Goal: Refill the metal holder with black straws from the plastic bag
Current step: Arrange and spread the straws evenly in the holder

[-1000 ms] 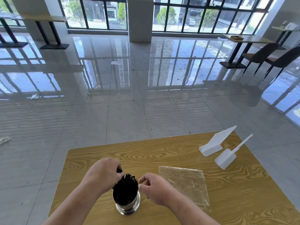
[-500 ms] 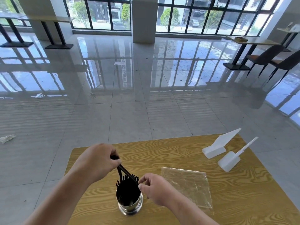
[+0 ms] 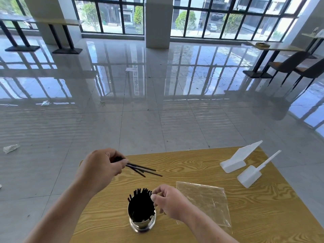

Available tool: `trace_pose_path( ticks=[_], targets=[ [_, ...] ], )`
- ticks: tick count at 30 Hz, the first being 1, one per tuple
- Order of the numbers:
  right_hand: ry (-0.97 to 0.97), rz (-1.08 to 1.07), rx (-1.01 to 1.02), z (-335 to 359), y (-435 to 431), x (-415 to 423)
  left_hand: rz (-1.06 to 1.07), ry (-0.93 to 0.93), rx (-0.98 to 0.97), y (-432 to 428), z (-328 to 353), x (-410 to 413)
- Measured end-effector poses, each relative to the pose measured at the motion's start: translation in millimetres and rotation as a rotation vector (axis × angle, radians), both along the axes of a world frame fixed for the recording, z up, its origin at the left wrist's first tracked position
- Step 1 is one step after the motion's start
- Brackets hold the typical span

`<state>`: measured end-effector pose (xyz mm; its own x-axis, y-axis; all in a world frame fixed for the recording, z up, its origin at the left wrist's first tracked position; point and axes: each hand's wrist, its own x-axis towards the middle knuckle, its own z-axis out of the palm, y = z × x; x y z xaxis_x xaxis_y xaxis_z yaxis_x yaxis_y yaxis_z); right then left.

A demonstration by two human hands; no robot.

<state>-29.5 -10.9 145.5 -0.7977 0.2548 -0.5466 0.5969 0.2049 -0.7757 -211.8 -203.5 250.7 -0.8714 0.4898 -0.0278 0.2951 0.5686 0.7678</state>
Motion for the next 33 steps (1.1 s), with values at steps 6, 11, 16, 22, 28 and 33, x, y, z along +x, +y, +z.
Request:
trace_pose_path(
  ticks=[6, 11, 16, 22, 28, 33],
  targets=[
    [0.071, -0.082, -0.212, 19, -12, -12, 0.012, -0.398, 0.345, -3, -22, 5],
    [0.12, -0.392, -0.641, 36, -13, -18, 0.043, -0.614, 0.415, -6, -42, 16],
    [0.158, -0.521, -0.744, 42, -7, -19, 0.071, -0.764, 0.421, -6, -58, 30],
    [0.164, -0.59, -0.664, 39, -5, -18, 0.075, -0.888, 0.391, 0, -73, 45],
    [0.236, -0.432, -0.276, 55, -6, -18, 0.015, -0.863, 0.263, 0, -84, 48],
    [0.321, -0.242, 0.114, 64, -6, -23, 0.003, -0.68, 0.038, -7, -101, 42]
  ],
)
